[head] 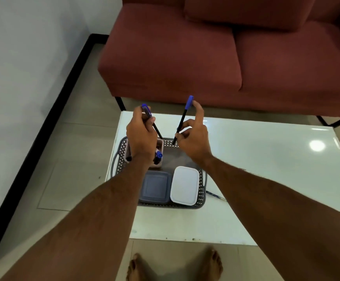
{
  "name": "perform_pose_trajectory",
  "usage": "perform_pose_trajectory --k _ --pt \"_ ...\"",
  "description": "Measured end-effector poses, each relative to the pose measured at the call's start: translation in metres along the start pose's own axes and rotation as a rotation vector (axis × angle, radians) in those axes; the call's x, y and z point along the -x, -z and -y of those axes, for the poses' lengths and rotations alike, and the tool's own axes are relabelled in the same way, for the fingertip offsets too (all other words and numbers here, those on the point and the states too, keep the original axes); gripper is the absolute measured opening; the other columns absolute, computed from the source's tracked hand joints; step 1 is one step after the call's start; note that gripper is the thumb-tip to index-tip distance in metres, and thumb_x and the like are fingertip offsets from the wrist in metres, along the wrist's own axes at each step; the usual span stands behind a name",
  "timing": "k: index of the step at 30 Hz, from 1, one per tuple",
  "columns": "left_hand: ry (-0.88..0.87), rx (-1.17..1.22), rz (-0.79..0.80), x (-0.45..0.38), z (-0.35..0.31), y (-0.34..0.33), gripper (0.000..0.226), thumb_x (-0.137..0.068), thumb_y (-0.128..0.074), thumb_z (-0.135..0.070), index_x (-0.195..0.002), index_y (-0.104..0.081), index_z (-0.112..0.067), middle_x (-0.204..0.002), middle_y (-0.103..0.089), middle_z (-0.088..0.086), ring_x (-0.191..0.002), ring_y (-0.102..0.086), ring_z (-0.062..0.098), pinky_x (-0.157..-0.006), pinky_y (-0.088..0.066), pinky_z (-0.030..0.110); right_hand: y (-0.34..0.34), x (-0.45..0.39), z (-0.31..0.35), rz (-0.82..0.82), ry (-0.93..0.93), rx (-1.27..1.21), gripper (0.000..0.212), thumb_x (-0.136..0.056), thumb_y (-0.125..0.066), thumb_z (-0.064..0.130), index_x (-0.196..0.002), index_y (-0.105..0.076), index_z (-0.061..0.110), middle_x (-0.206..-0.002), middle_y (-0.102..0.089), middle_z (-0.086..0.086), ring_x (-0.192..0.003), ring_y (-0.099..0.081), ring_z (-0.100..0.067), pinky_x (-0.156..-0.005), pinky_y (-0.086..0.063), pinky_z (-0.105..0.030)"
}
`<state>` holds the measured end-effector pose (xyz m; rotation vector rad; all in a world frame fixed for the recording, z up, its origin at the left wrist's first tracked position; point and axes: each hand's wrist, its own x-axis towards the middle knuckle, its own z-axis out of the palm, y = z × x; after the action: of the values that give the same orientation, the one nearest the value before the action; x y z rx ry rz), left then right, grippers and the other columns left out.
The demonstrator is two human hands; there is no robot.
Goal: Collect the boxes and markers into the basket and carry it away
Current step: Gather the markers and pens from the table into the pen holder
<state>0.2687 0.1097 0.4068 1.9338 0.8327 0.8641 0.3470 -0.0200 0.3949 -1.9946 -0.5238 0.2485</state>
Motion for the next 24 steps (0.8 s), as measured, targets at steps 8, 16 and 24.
perform_pose_trajectory --k 8,16,24 --pt "0.009 -0.121 0.131 -0.007 0.039 0.029 0.054 -0.096 -0.056 -0.003 -0.137 -0.038 -0.033 -0.091 -0.068 0.0 -0.082 -0.067 0.017 -0.075 -0.06 0.042 -0.046 0.004 0.012 0.077 0.051 0.035 0.119 -0.076 -0.074 -0.009 -0.158 0.001 0.034 -0.083 -0.066 -0.005 -0.058 -0.068 -0.012 -0.063 -0.062 -0.025" --pt "-0.023 -0.163 0.203 -0.013 0.073 0.03 0.051 -0.095 -0.056 -0.002 -0.136 -0.046 -0.031 -0.088 -0.067 0.004 -0.079 -0.065 0.018 -0.074 -0.059 0.042 -0.077 -0.003 0.009 0.165 0.044 0.102 0.121 -0.075 -0.073 -0.011 -0.157 0.005 0.032 -0.085 -0.066 -0.011 -0.066 -0.068 -0.018 -0.07 -0.063 -0.039" --pt "-0.004 -0.104 0.257 -0.019 0.099 0.017 0.056 -0.091 -0.057 0.006 -0.135 -0.051 -0.028 -0.095 -0.066 0.004 -0.082 -0.063 0.013 -0.074 -0.056 0.026 -0.102 -0.011 -0.008 0.158 0.038 0.145 0.111 -0.074 -0.067 -0.012 -0.153 -0.004 0.034 -0.078 -0.066 -0.007 -0.062 -0.068 -0.019 -0.065 -0.063 -0.041"
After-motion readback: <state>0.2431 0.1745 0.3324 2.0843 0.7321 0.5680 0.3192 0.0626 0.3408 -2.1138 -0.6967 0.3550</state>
